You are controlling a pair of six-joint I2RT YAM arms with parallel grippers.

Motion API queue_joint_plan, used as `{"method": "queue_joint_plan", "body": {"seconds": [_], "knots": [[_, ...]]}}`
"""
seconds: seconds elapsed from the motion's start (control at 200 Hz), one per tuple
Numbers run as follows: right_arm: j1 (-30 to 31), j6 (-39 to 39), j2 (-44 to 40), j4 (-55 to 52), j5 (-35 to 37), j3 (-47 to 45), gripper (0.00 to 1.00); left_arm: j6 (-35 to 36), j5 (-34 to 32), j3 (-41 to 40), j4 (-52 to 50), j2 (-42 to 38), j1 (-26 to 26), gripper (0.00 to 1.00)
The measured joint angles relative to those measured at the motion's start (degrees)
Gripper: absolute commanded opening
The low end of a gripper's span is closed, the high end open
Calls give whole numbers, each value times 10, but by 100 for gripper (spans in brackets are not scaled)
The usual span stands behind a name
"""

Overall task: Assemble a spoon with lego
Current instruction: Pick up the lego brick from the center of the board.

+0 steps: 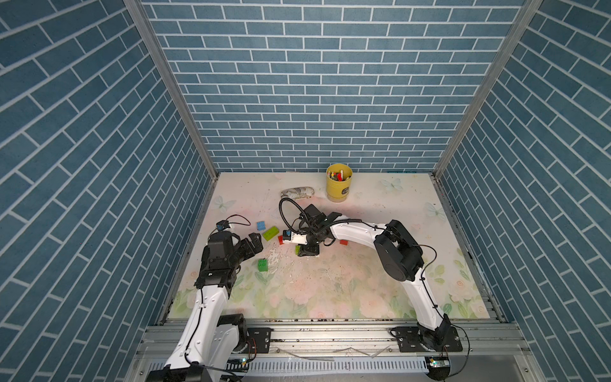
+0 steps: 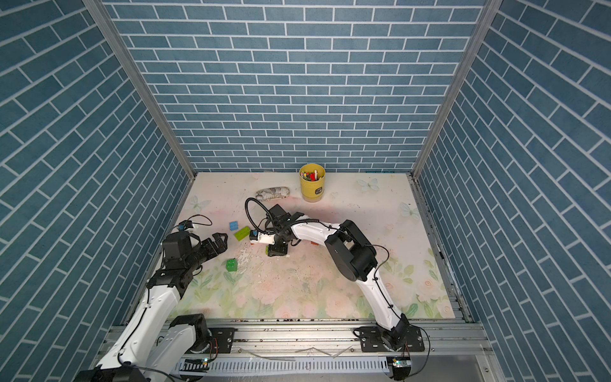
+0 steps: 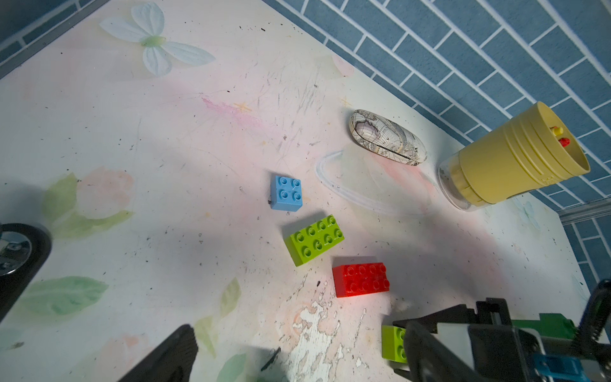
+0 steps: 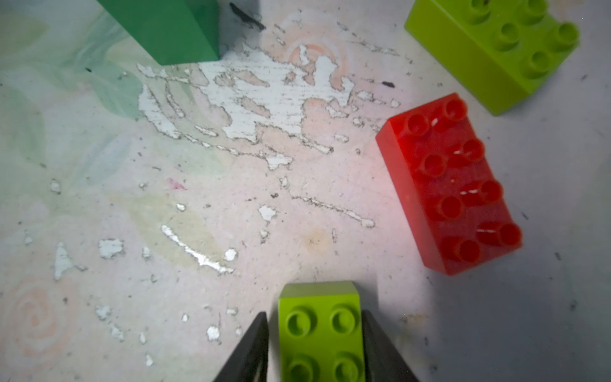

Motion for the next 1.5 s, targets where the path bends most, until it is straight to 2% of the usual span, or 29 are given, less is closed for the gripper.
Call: {"method": "queue_joint_plan", "body": {"seconds": [0.08,0.2,0.575,0.77,0.9,1.035,1.135,1.265,1.38,1.5], "knots": [[0,0,0,-3,0,7,49,0,0,0,0,0,0,99],[0,0,0,-4,0,12,48,0,0,0,0,0,0,99],[0,0,0,-15,0,13,29,0,3,0,0,2,0,99],[-2,3,-4,-19,0,12,27,0,17,0,0,7,0,99],[-12,13,-52,-43,-2,12,27,0,36,0,0,9,0,98],[-47,17,-168,-71,-3,11,26,-4,52,4,5,16,-10,98],[-88,16,-263,-95,0,4,26,-12,53,10,19,30,-45,98],[-139,10,-344,-132,16,-27,26,-27,49,17,68,78,-131,98],[-155,0,-360,-153,32,-79,25,-43,48,21,137,156,-211,98],[-163,-1,-347,-165,40,-129,25,-60,48,31,200,233,-269,98]]}}
